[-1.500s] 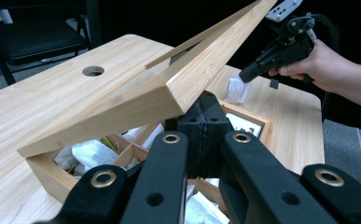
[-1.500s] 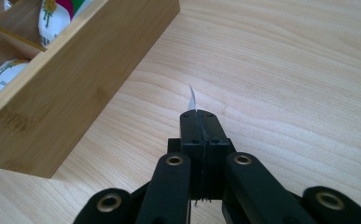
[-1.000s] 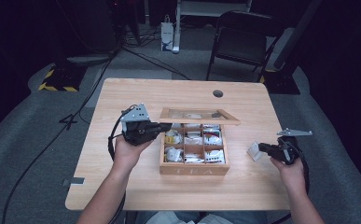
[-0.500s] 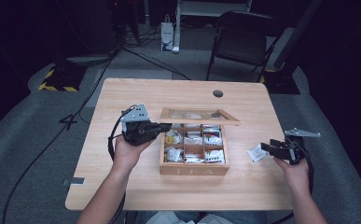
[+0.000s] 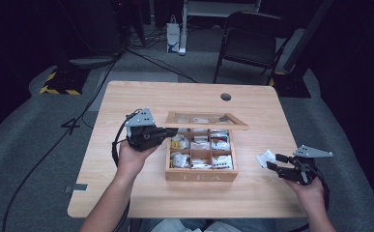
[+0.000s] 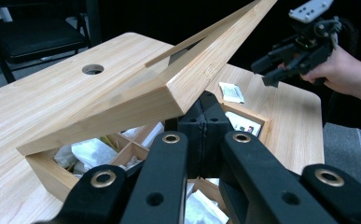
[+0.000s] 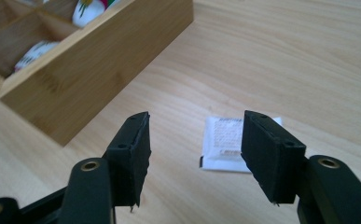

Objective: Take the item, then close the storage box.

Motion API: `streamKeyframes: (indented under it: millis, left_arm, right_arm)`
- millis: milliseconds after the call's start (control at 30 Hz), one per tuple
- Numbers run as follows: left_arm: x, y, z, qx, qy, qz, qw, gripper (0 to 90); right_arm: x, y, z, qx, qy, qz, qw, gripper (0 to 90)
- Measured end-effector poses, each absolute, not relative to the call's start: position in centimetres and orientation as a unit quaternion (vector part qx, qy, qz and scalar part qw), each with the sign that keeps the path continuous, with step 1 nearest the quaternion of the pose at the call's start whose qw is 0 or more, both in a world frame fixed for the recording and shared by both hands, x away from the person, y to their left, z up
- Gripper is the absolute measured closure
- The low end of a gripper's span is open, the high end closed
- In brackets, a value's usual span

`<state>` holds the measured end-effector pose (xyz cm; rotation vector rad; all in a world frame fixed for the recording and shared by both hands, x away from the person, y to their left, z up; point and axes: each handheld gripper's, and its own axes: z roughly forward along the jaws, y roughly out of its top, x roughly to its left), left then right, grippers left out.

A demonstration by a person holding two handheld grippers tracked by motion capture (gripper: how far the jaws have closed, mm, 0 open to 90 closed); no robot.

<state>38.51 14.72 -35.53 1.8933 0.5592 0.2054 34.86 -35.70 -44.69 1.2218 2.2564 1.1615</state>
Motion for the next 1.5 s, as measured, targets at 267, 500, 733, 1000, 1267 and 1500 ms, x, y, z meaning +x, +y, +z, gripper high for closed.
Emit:
streamKeyframes:
  millis: [267, 500, 733, 1000, 1267, 1500]
  left_arm:
    - [38.4, 14.7, -35.6, 0.799, 0.238, 0.087, 0.546, 89.8]
    - [38.4, 14.7, -35.6, 0.801, 0.237, 0.088, 0.544, 89.8]
    - [38.2, 14.7, -35.7, 0.801, 0.238, 0.087, 0.542, 89.8]
    - [38.2, 14.7, -35.8, 0.803, 0.238, 0.085, 0.54, 89.8]
    - [37.8, 14.6, -36.1, 0.806, 0.239, 0.083, 0.535, 89.8]
    - [37.3, 14.6, -36.7, 0.809, 0.243, 0.078, 0.53, 89.8]
  right_arm:
    - [33.0, -35.8, -46.9, 0.411, 0.807, 0.392, 0.162, 42.8]
    - [32.7, -36.1, -48.1, 0.408, 0.82, 0.362, 0.172, 42.9]
    - [32.7, -36.3, -49.5, 0.406, 0.827, 0.352, 0.167, 42.8]
    - [32.4, -35.4, -49.7, 0.383, 0.835, 0.358, 0.167, 42.2]
    - [32.8, -35.1, -49.8, 0.379, 0.836, 0.362, 0.164, 41.9]
    - [33.2, -34.7, -49.8, 0.372, 0.837, 0.366, 0.165, 41.9]
